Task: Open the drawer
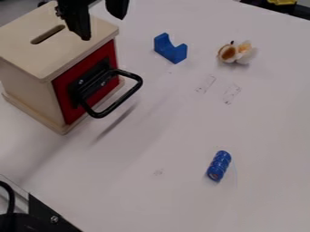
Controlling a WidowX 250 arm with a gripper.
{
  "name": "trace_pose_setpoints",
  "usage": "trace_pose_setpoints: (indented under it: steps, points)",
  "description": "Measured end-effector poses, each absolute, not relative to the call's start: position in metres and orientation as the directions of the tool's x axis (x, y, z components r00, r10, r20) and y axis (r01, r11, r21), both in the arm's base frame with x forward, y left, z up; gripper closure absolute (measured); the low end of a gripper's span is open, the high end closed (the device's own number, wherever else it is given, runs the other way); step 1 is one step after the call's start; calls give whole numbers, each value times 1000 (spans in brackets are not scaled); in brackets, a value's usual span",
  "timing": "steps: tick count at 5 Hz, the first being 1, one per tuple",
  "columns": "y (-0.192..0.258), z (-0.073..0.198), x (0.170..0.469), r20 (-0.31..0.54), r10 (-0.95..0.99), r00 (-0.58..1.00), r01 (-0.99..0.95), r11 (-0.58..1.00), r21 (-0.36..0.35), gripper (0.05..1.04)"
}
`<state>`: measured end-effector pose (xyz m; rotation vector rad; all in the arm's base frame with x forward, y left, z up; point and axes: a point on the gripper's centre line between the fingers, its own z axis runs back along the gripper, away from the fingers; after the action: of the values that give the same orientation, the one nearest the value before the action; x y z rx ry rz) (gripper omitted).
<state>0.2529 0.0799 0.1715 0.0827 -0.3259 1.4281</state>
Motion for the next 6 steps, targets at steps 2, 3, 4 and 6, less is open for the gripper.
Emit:
trace_pose_setpoints:
  steps: [2,3,4,6]
  points:
    - [79,156,247,273,925,264,-954,292,-66,89]
    - [76,144,241,231,846,480,-866,499,-25,89]
    - [73,133,229,200,713,672,-731,683,19,89]
    - [55,114,214,155,373,915,-382,923,36,89]
